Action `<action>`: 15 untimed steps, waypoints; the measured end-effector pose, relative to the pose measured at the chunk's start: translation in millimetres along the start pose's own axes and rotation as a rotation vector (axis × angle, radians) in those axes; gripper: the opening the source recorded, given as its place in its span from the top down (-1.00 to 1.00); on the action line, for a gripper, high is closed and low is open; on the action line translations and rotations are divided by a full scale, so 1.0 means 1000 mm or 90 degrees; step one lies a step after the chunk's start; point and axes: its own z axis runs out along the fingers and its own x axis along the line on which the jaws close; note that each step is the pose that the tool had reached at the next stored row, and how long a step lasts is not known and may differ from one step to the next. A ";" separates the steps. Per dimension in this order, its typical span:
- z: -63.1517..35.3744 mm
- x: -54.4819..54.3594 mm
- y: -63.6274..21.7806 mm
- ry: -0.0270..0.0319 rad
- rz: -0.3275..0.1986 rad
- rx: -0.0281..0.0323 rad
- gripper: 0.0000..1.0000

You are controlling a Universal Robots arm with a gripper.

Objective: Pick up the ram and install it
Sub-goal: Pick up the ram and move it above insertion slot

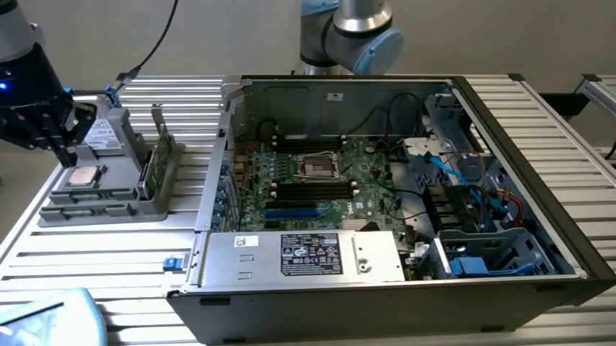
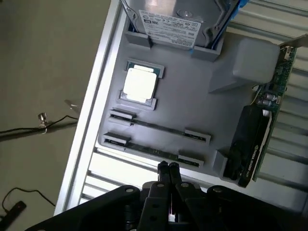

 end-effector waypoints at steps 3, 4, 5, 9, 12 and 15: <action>0.0002 0.000 0.0000 0.0013 -0.035 0.0028 0.80; 0.0002 0.000 0.0000 0.0017 -0.046 0.0036 0.80; 0.0003 0.000 0.0000 0.0021 -0.058 0.0045 0.80; 0.0005 0.000 0.0000 0.0038 -0.104 0.0082 0.80; 0.0006 0.000 0.0000 0.0042 -0.139 0.0086 0.80; 0.0010 0.000 0.0000 0.0017 -0.174 0.0028 0.80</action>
